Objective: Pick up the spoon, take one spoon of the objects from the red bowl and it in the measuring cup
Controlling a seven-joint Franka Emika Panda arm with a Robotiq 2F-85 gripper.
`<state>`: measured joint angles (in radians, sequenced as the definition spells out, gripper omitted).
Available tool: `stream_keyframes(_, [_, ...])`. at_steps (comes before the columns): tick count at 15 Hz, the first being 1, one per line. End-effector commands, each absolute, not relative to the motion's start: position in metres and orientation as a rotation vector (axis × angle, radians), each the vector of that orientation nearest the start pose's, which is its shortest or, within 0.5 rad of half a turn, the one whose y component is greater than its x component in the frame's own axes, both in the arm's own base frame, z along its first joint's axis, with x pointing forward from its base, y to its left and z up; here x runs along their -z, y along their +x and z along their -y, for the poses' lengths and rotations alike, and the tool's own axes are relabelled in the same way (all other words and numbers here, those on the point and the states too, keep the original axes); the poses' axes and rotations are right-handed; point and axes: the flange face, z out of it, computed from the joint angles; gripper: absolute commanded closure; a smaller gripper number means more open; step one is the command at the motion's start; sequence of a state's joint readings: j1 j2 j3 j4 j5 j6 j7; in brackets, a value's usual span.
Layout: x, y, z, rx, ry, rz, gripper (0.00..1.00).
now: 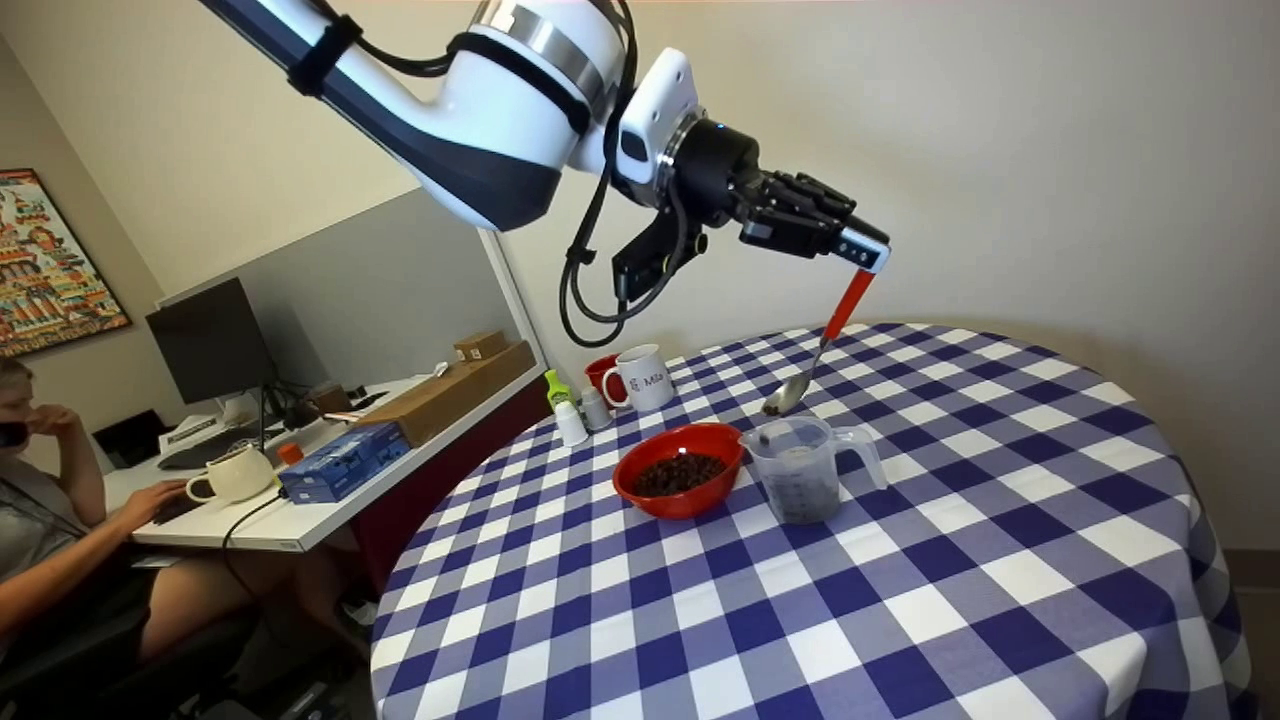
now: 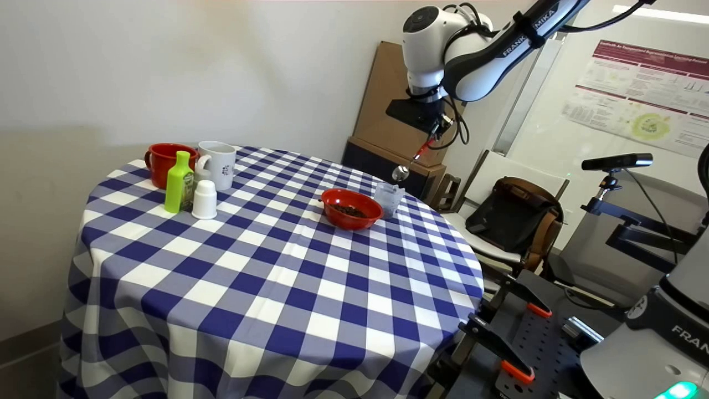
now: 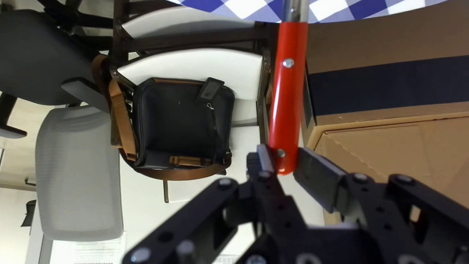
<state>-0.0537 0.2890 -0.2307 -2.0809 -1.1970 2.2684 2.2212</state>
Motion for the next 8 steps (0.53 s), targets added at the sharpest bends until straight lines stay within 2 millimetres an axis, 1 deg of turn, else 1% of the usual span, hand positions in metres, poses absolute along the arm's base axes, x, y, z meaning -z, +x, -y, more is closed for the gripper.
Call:
stream_keyframes(1, [-0.3012, 0.5543, 0.1699, -0.964, 1.645, 1.716, 0.93])
stream_keyframes(4, [-0.3022, 0.5601, 0.1651, -1.000, 1.641, 1.705, 0.93])
stream_keyframes(8, [-0.3034, 0.5616, 0.1659, -1.032, 1.633, 1.689, 0.93])
